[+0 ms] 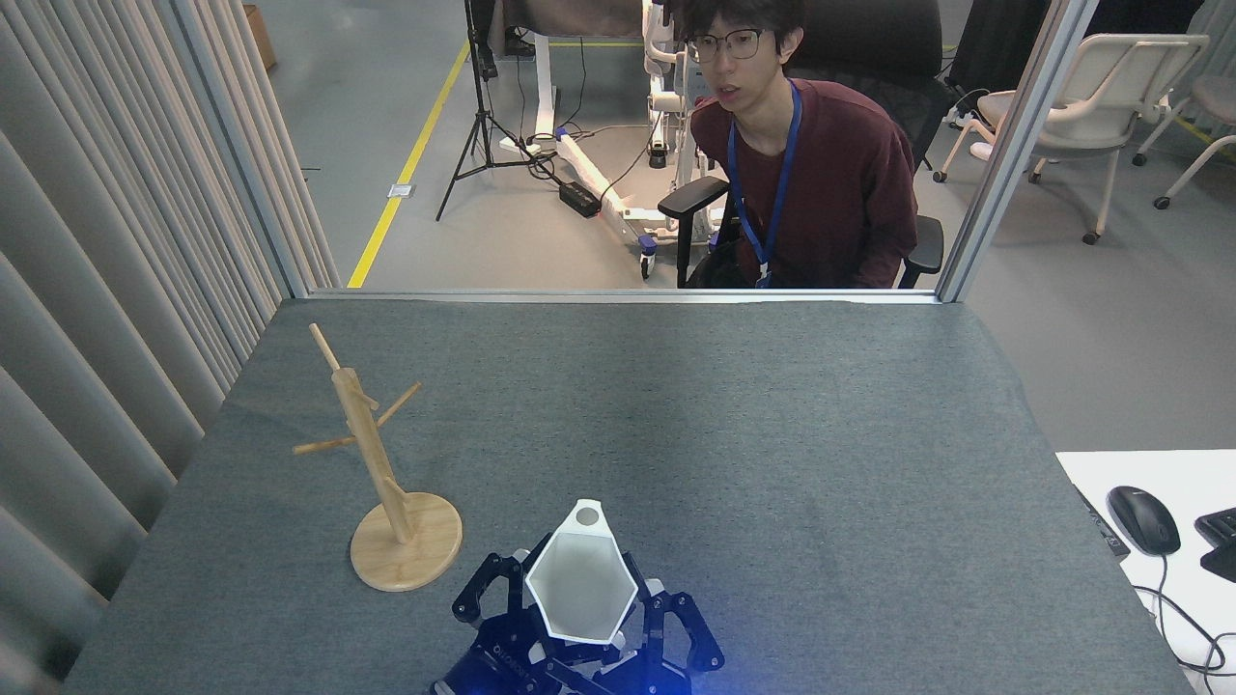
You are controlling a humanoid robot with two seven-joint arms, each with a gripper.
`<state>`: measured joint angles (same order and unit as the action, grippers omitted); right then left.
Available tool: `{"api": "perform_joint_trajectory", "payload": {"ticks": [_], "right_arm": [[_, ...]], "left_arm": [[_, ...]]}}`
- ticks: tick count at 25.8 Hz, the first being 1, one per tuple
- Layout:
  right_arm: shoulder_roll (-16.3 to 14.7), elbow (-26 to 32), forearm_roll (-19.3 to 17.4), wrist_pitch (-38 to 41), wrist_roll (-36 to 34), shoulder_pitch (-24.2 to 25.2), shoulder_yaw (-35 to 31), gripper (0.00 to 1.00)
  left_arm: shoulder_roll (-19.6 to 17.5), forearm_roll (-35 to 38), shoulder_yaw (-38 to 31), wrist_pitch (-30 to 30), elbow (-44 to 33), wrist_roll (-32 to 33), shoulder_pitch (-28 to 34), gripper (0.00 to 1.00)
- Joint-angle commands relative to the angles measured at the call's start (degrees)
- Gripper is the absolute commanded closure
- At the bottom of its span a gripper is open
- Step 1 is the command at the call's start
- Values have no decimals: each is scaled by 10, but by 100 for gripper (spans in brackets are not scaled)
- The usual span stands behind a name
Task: Hang cup on storage rack
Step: 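Grasp the cup with the left gripper while the right gripper holds it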
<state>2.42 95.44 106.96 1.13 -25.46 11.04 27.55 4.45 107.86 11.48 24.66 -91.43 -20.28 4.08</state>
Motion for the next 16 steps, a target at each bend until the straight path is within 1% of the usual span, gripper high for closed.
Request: {"api": "perform_joint_trajectory", "payload": {"ticks": [1,7,8,10,11,13,14,15,16], "right_arm": [[0,-6,-1,-2,3,0,-7,37],[3,-15,-1,-2,3,-2,-13,37],[3,-15,-1,-2,3,-2,-13,37],[3,-15,-1,-2,3,-2,-13,37],[3,-15,-1,-2,3,-2,-13,37],[3,-15,-1,-2,3,-2,-13,37],[3,-15,-1,-2,3,-2,-13,37],[3,-15,-1,-2,3,-2,-13,36],[3,-15,-1,-2,3,-2,-13,29]], "left_arm": [[-1,-6,-1,-1,-10,-2,1,0],[-1,-6,-1,0,-21,-3,1,0],[-1,-6,-1,0,-24,-3,1,2],[-4,-6,0,0,-28,-5,1,30],[-4,-5,0,0,-30,-5,1,37],[-5,-5,0,0,-30,-6,1,47],[-7,-5,0,0,-30,-7,1,50],[-7,-5,0,0,-30,-7,1,50],[-7,-5,0,0,-30,-7,1,50]]}}
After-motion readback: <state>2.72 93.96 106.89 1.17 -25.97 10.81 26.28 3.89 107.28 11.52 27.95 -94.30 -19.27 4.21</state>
